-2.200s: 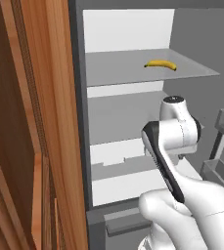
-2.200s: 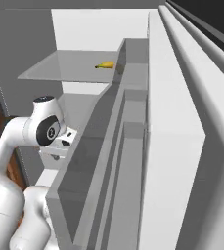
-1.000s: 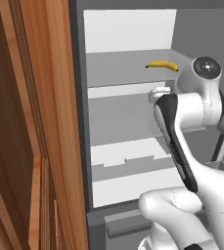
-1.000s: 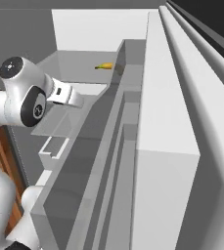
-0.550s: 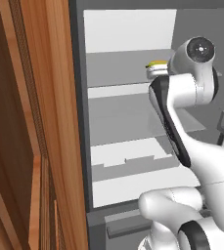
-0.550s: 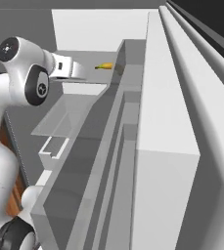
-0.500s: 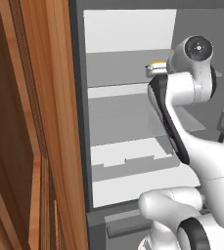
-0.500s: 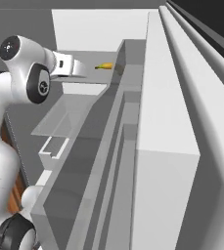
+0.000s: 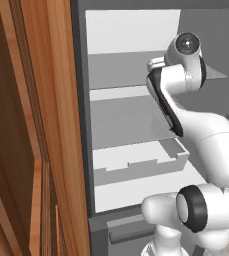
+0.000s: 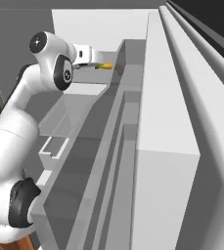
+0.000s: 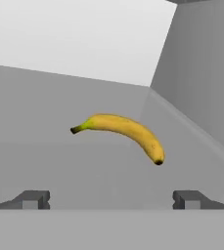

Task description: Open the fridge, remove the banana, carrot, and fish, and place them on any counter.

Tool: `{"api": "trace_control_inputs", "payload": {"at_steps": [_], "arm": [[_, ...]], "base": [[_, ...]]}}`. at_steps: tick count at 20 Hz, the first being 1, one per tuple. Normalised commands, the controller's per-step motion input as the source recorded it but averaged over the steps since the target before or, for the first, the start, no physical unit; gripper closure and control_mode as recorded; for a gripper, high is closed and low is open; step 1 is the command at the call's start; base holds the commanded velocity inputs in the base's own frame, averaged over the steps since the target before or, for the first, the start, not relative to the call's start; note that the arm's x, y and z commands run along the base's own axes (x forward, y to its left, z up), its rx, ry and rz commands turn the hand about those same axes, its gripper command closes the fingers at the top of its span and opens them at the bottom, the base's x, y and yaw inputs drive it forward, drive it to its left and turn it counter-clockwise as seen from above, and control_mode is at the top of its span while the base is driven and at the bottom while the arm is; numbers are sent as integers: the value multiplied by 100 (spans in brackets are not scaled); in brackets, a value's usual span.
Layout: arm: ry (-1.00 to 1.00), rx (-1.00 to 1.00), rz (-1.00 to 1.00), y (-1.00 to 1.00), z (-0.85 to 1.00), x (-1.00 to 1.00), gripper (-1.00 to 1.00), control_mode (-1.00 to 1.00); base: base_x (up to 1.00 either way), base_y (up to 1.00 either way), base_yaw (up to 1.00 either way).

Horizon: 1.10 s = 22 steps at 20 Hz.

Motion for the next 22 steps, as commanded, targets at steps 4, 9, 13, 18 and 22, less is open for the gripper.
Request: {"api": "trace_control_inputs", "payload": {"at_steps": [4, 9, 13, 18, 22], "arm": [[0, -3, 3, -55, -8, 44, -100, -100], [1, 0, 0, -37, -9, 48, -100, -100], [1, 2, 0, -32, -2, 50, -100, -100], [6, 3, 0, -43, -4, 43, -100, -100], [11, 5, 0, -27, -13, 28, -100, -100]], "base": [[0, 0, 0], [0, 0, 0], [0, 0, 0], [0, 0, 0], [0, 0, 0]]}}
